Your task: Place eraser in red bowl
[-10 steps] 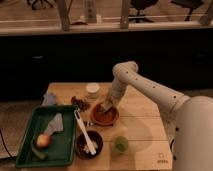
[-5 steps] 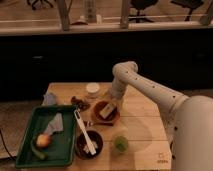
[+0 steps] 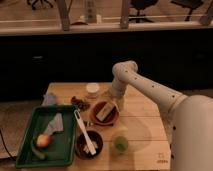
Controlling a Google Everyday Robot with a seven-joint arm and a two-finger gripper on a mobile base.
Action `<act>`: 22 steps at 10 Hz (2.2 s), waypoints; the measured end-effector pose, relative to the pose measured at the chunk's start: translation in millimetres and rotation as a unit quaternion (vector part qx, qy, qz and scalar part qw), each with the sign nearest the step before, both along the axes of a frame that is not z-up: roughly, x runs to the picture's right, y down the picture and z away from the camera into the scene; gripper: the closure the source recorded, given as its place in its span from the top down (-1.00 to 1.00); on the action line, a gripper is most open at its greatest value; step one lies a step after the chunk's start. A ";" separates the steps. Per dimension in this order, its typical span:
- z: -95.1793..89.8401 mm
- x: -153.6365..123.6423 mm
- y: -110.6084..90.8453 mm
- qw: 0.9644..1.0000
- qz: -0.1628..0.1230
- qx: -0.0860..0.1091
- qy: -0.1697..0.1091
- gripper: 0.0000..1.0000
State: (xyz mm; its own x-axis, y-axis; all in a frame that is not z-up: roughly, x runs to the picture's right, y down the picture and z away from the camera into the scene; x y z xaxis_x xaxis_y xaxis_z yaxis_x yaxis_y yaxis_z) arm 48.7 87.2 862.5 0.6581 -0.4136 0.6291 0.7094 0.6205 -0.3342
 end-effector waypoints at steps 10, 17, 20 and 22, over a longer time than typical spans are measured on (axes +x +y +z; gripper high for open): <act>4.3 8.1 -9.8 1.000 0.005 -0.007 -0.010 0.60; 4.5 6.1 -9.5 1.000 0.003 -0.007 -0.011 0.60; 4.7 6.3 -9.1 1.000 0.003 -0.008 -0.010 0.60; 4.6 6.6 -9.1 1.000 0.003 -0.008 -0.010 0.60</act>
State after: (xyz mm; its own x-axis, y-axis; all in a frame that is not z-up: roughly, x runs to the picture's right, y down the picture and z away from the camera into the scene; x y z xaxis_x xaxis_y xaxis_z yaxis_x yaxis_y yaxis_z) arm 55.4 78.0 867.1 0.6478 -0.3993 0.6488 0.7120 0.6204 -0.3290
